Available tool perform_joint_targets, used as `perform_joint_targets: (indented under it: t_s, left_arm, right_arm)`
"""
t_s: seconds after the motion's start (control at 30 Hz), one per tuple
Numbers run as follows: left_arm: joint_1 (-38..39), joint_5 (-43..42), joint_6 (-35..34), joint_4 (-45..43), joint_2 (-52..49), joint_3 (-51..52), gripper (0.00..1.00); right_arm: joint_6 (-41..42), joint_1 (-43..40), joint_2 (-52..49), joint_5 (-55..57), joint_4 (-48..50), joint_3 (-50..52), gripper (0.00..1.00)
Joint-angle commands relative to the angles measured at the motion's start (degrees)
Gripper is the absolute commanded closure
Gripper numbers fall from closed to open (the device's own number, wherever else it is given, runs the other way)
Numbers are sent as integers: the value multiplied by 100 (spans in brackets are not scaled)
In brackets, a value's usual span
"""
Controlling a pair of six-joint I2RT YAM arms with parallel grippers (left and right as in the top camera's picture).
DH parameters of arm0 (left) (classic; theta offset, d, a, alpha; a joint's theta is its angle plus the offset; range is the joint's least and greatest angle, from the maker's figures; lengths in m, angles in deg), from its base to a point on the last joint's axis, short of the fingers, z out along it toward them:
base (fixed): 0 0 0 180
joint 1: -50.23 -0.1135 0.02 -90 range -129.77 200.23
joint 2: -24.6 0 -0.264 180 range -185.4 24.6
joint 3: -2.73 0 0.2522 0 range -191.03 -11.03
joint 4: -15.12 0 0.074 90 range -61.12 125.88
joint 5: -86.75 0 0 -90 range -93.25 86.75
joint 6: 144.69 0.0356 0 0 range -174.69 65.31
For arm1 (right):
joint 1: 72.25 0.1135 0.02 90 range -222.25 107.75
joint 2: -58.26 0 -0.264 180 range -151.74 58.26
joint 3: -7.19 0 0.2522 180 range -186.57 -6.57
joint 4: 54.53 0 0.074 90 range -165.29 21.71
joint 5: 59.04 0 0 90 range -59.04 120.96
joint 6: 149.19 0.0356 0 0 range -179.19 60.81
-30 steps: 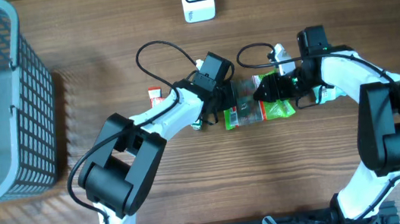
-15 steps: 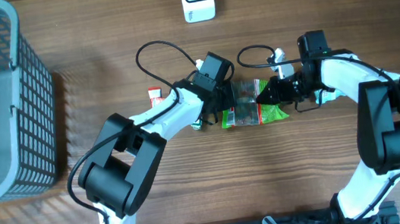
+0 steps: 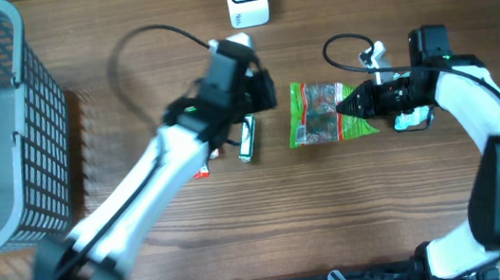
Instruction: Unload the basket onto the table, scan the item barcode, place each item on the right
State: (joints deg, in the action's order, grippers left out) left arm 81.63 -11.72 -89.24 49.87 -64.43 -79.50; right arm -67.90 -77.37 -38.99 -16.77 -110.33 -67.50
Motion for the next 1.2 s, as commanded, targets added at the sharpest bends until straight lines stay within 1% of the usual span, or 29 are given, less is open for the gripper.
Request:
perform_joint_targets:
  t_s: [0.0,0.07,0.13,0.17,0.27,0.4,0.43,0.47,0.5,0.53,0.57,0.6,0.63,0.7,0.8,0.87,0.93,1.0,1.17]
  left_arm:
    - [-507,15,129,400,793,-22,92]
    - [-949,-57,131,857,1239,-22,94]
    - [-1300,-238,136,1145,1491,-22,95]
    - [-1486,-319,162,1274,1598,-22,96]
    - [-2013,-662,570,1443,1823,-22,96]
    - [-2747,-931,1027,1508,1934,-22,96]
    - [-2907,-927,1143,1530,1932,-22,92]
    - [-3095,-925,1340,1561,1915,-22,79]
    - [-3263,-903,1456,1620,1891,-22,55]
    - [-3357,-901,1467,1650,1882,-20,36]
    - [-3464,-903,1467,1683,1867,-20,23]
    - [-3571,-901,1467,1703,1858,-20,8]
    - [-3654,-885,1467,1703,1853,-20,0]
    - [-3733,-885,1467,1703,1853,-20,0]
    - [-3768,-885,1467,1703,1853,-20,0]
    - [-3768,-885,1467,1703,1853,-20,0]
    - [-3768,-885,1467,1703,1853,-20,0]
    - [-3768,-885,1467,1703,1853,-20,0]
    - [-3768,-885,1467,1703,1853,-20,0]
  right_arm:
    - [-595,24,494,-1161,-42,-181,96]
    - [-831,22,667,-1941,-70,-188,96]
    - [-739,22,723,-2258,-22,-216,96]
    - [-612,31,728,-2166,-46,-295,96]
    - [-588,153,728,-1432,-348,-756,96]
    - [-623,483,728,-841,-1014,-1993,96]
    - [-586,597,728,-551,-1163,-2352,96]
    - [-507,765,726,-79,-1373,-2826,96]
    - [-452,911,726,328,-1495,-3171,95]
    - [-435,1073,726,715,-1604,-3526,96]
    - [-415,1252,721,1106,-1683,-3864,96]
    - [-411,1436,693,1491,-1764,-4212,96]
    - [-271,1652,614,1993,-1884,-4677,96]
    - [-140,1917,396,2411,-2133,-5396,96]
    - [-208,2326,-212,2924,-2651,-6806,96]
    - [-492,2583,-680,3289,-2953,-7694,96]
    - [-927,2846,-1025,3637,-3139,-8255,96]
    - [-1381,3211,-1322,4382,-3163,-8513,96]
    - [-2531,3832,-1910,5565,-2992,-8467,96]
